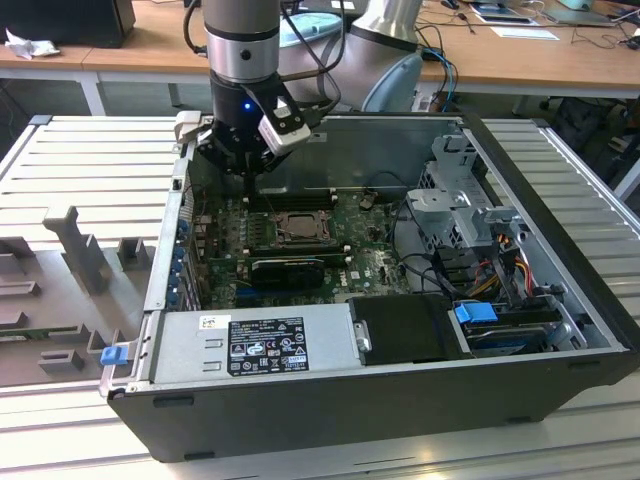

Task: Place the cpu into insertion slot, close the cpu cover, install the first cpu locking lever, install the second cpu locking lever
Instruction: 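Install the first cpu locking lever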

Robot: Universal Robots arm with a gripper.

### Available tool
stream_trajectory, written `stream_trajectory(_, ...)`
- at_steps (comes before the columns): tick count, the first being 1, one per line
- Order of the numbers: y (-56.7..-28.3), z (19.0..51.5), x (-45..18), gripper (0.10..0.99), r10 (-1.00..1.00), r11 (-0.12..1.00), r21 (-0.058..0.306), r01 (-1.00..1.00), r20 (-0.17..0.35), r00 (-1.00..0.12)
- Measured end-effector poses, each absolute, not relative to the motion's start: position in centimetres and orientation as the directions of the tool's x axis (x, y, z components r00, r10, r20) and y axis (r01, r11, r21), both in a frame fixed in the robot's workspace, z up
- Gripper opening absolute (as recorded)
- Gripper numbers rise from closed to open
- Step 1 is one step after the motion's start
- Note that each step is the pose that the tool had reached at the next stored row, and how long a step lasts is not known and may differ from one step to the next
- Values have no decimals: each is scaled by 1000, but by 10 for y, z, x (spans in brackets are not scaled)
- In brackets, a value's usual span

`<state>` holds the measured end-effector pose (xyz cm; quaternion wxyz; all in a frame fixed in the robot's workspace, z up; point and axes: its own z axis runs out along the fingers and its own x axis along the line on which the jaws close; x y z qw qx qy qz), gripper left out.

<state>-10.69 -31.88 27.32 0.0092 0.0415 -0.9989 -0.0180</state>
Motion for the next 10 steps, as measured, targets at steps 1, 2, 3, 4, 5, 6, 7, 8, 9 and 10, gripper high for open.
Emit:
stream_trajectory(1, -319, 273, -108, 106, -83, 996, 37, -83, 17, -996)
stream_trajectory(2, -318, 273, -109, 106, -83, 996, 37, -82, 17, -996)
stream_trajectory(3, -318, 272, -110, 106, -83, 996, 37, -82, 17, -996)
stream_trajectory(4, -317, 272, -110, 106, -83, 996, 38, -82, 17, -996)
stream_trajectory(5, -316, 271, -110, 106, -83, 996, 38, -82, 17, -996)
stream_trajectory(6, -315, 271, -110, 106, -83, 996, 38, -82, 17, -996)
stream_trajectory(7, -313, 270, -110, 106, -83, 996, 39, -83, 17, -996)
stream_trajectory(8, -312, 269, -110, 106, -83, 996, 39, -83, 17, -996)
stream_trajectory(9, -310, 268, -110, 106, -83, 996, 39, -83, 17, -996)
stream_trajectory(10, -309, 267, -110, 106, -83, 996, 39, -83, 17, -996)
